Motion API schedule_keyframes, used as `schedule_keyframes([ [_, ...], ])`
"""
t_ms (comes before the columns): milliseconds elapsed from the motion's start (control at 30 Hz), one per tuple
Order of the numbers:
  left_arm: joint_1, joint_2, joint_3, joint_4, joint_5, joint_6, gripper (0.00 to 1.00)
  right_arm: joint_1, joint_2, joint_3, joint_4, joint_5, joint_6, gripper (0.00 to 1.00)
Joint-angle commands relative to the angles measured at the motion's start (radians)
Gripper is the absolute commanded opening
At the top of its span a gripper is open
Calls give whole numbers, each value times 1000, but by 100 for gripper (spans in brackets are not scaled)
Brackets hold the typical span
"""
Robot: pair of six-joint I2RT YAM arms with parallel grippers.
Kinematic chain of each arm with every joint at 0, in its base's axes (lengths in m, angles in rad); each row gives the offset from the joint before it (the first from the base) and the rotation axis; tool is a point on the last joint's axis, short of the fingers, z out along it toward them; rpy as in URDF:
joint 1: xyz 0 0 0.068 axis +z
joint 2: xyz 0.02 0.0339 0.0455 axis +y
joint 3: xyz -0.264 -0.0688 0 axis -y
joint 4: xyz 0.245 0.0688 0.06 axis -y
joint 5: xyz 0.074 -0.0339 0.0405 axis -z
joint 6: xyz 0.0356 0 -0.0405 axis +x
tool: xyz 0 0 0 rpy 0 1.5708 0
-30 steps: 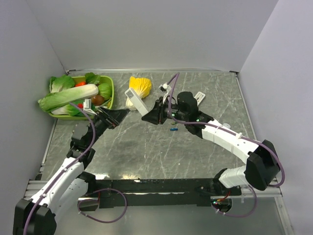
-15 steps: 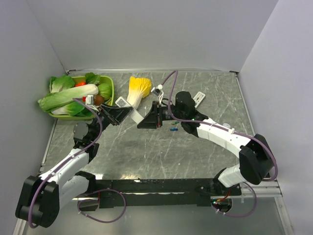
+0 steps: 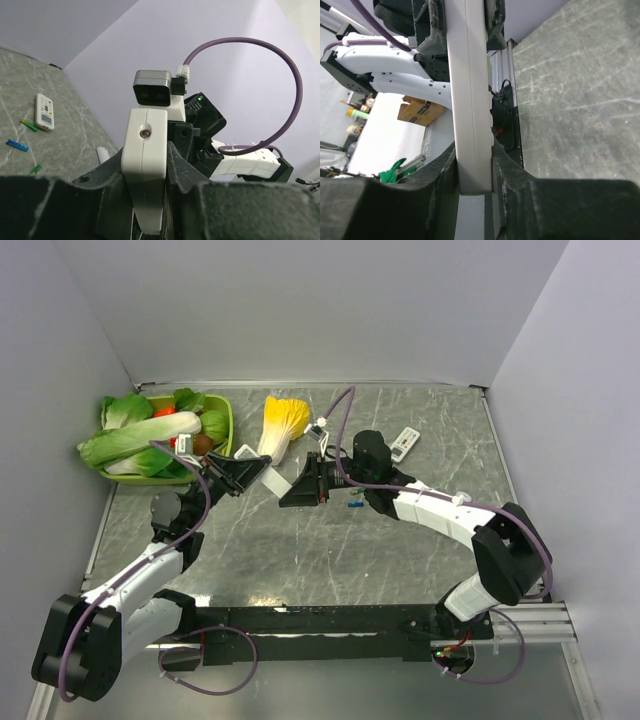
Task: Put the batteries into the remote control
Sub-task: Adjust the remote control, then remove the battery cover from the remote control.
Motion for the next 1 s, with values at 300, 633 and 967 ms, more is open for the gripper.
schedule_keyframes([
  [300, -37, -14, -97, -63, -116, 189, 1, -13, 105, 68, -36, 229, 82, 75],
  [633, -53, 6, -104, -50, -182, 166, 1, -10, 165, 59, -16, 249, 95, 56],
  [967, -53, 66, -140, 67, -324, 27, 1, -9, 196, -13, -74, 268, 21, 34],
])
